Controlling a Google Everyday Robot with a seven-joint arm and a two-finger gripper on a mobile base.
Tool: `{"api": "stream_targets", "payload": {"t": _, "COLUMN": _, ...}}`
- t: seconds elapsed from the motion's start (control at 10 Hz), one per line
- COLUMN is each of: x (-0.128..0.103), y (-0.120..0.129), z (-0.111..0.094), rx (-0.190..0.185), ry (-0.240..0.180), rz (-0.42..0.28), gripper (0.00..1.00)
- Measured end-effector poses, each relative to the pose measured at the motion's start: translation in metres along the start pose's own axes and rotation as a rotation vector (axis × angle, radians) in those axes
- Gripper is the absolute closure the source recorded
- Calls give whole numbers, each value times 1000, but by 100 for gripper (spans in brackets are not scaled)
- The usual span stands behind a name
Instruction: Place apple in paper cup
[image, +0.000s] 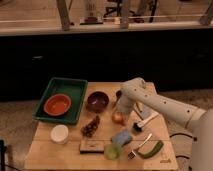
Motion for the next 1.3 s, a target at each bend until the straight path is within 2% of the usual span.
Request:
{"api": "stream_targets", "payload": {"t": 0.7, "x": 2, "y": -17, "z": -23, "rx": 69, "ry": -49, "rz": -69, "gripper": 100}}
{"api": "stream_targets", "payload": {"t": 1.0, "x": -2, "y": -31, "z": -40, "rx": 119, "ry": -97, "rz": -130, "gripper": 100}}
{"api": "stream_targets", "payload": {"t": 1.3, "x": -12, "y": -50, "z": -51, "rx": 140, "ry": -124, "rz": -200, "gripper": 100}}
